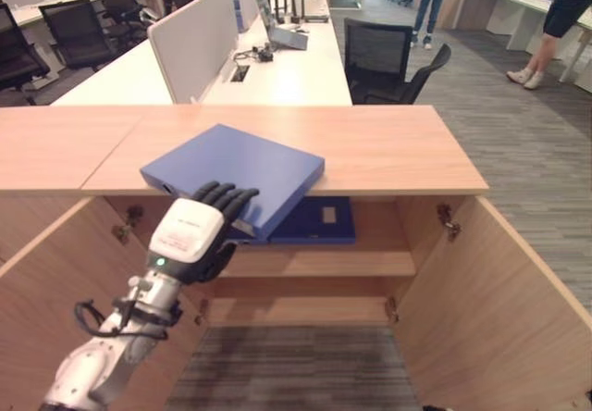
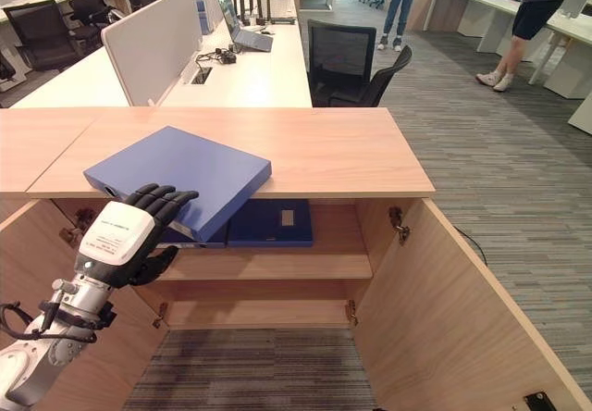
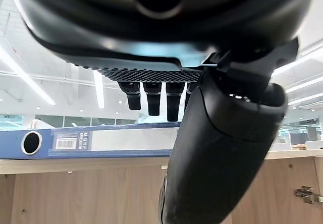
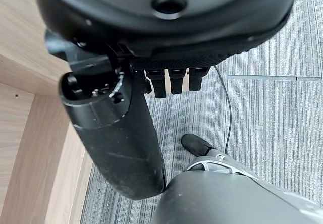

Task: Put the empty folder in the office cabinet

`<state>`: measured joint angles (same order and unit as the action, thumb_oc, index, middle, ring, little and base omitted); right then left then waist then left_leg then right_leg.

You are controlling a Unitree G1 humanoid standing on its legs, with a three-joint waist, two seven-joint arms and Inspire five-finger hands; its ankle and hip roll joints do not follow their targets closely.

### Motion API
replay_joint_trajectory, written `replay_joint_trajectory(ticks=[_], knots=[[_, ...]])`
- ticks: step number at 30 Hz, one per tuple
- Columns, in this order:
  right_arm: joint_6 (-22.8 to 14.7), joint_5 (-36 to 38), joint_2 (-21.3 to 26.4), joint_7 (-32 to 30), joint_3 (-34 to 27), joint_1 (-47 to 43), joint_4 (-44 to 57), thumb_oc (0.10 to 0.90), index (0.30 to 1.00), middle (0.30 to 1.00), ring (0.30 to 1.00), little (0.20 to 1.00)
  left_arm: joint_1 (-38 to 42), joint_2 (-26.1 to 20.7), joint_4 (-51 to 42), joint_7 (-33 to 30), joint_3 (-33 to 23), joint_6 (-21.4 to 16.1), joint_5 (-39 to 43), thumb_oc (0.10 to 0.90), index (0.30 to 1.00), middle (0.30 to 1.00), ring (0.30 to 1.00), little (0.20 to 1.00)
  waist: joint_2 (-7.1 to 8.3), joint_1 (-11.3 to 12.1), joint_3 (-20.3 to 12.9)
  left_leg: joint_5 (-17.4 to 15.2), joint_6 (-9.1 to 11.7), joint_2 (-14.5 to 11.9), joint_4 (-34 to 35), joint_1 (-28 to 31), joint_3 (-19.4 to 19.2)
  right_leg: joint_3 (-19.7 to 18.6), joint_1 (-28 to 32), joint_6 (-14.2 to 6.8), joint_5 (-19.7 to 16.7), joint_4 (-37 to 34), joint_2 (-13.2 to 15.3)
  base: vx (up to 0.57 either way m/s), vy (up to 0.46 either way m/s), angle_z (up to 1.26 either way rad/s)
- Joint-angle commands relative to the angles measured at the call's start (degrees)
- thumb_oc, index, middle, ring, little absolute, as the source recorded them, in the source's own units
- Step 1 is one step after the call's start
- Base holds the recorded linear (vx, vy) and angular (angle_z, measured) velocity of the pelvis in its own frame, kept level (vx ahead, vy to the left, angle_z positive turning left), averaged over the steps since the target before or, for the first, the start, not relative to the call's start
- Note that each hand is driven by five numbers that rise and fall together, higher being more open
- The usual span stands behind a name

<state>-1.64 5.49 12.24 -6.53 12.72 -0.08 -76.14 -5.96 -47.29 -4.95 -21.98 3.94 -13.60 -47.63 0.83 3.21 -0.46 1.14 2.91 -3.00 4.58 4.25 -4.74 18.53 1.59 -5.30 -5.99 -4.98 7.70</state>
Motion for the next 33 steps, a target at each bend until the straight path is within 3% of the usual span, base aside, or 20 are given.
replay_joint_trajectory(ticks=[1, 14, 27, 28, 29, 30, 33], knots=[[0.1, -2.2, 1.5, -0.5, 3.7, -1.2, 0.5, 0.800, 0.900, 0.900, 0.900, 0.900, 8.5, -5.9, -2.4, -4.1, -1.4, 1.6, 0.3, 0.800, 0.900, 0.900, 0.900, 0.900, 2.36, -1.4, -1.2, -4.6, 0.7, 1.6, 0.4, -0.8, 3.5, -6.8, 1.0, -3.8, 3.1, 0.2, 0.3, 0.00, 0.000, 0.00], [0.1, -2.5, 2.1, -0.8, 4.2, -1.2, 0.6, 0.800, 0.900, 0.900, 0.900, 0.900, 18.4, -5.9, 7.1, -7.3, 4.7, 7.3, -5.4, 0.800, 0.900, 0.900, 0.900, 0.900, 2.21, -2.6, -1.5, -4.8, 0.6, 1.5, 0.4, -0.5, 2.9, -7.5, 0.9, -3.9, 3.0, 0.2, 0.3, 0.00, 0.000, -0.04], [0.2, -2.6, 2.7, -0.9, 3.9, -1.2, 0.9, 0.800, 0.900, 0.900, 0.900, 0.900, 20.1, -3.5, 15.8, -6.4, 8.0, 9.6, -5.1, 0.800, 0.900, 0.900, 0.900, 0.900, 2.13, -3.4, -1.7, -5.1, 0.4, 1.6, 0.4, 0.0, 2.1, -8.1, 0.9, -3.9, 3.1, 0.2, 0.2, 0.00, 0.002, -0.03], [0.2, -2.7, 2.7, -0.9, 3.9, -1.2, 0.9, 0.800, 0.900, 0.900, 0.900, 0.900, 20.2, -3.1, 16.6, -6.5, 8.0, 10.0, -5.0, 0.656, 0.684, 0.684, 0.684, 0.684, 2.15, -3.4, -1.7, -5.1, 0.4, 1.6, 0.4, 0.0, 2.1, -8.1, 0.9, -3.9, 3.0, 0.2, 0.2, 0.01, 0.004, -0.08], [0.2, -2.7, 2.7, -0.8, 3.9, -1.2, 0.9, 0.800, 0.900, 0.900, 0.900, 0.900, 20.3, -2.9, 17.0, -6.6, 7.9, 10.3, -4.9, 0.595, 0.592, 0.592, 0.592, 0.592, 2.17, -3.5, -1.7, -5.1, 0.4, 1.7, 0.4, 0.0, 2.0, -8.1, 1.0, -3.9, 3.0, 0.3, 0.2, 0.01, 0.004, -0.04], [0.2, -2.7, 2.6, -0.8, 3.9, -1.2, 0.9, 0.800, 0.900, 0.900, 0.900, 0.900, 20.4, -2.5, 17.5, -6.7, 7.9, 10.5, -4.9, 0.400, 0.300, 0.300, 0.300, 0.300, 2.19, -3.6, -1.8, -5.2, 0.4, 1.7, 0.4, 0.0, 2.0, -8.2, 1.0, -3.9, 3.0, 0.3, 0.2, 0.01, 0.005, -0.04], [0.2, -2.8, 2.7, -0.9, 3.8, -1.1, 1.1, 0.800, 0.900, 0.900, 0.900, 0.900, 20.3, -1.7, 17.3, -7.2, 6.6, 11.0, -4.5, 0.400, 0.300, 0.300, 0.300, 0.300, 2.17, -3.6, -1.8, -5.3, 0.3, 1.7, 0.4, 0.2, 1.9, -8.3, 1.1, -3.9, 3.1, 0.3, 0.2, 0.01, 0.006, -0.04]])
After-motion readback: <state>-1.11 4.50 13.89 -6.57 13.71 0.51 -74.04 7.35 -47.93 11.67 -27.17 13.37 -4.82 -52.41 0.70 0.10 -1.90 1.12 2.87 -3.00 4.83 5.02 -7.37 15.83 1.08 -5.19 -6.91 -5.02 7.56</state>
